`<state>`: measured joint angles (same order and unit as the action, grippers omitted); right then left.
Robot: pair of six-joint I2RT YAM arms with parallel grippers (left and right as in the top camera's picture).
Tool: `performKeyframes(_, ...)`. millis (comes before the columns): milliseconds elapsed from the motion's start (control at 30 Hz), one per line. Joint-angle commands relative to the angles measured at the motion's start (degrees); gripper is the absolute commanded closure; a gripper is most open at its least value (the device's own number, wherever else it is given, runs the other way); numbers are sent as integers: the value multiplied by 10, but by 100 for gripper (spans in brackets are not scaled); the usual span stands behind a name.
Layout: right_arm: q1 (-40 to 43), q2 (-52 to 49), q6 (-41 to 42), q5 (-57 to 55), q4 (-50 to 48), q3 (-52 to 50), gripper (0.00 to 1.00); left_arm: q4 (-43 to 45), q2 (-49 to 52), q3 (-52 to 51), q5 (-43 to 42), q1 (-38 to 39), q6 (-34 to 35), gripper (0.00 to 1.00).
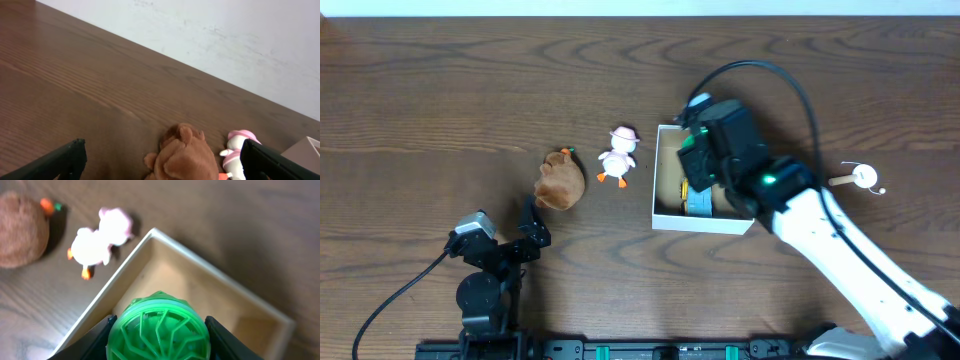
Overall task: Pack container
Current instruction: 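Carry the green cap into the box beside the truck, release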
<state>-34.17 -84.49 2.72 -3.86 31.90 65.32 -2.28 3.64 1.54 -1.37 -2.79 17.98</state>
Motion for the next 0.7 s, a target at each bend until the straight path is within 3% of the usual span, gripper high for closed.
performKeyframes(0, -30, -21, 11, -2, -3, 8, 49, -16, 0, -13, 3, 2, -5, 2)
performKeyframes(300, -86, -47, 16, -2, 11, 7, 49, -16, 0, -13, 3, 2, -5, 2)
performKeyframes(667, -90, -47, 54, -54, 54, 6, 51, -16, 0, -13, 3, 2, -5, 2)
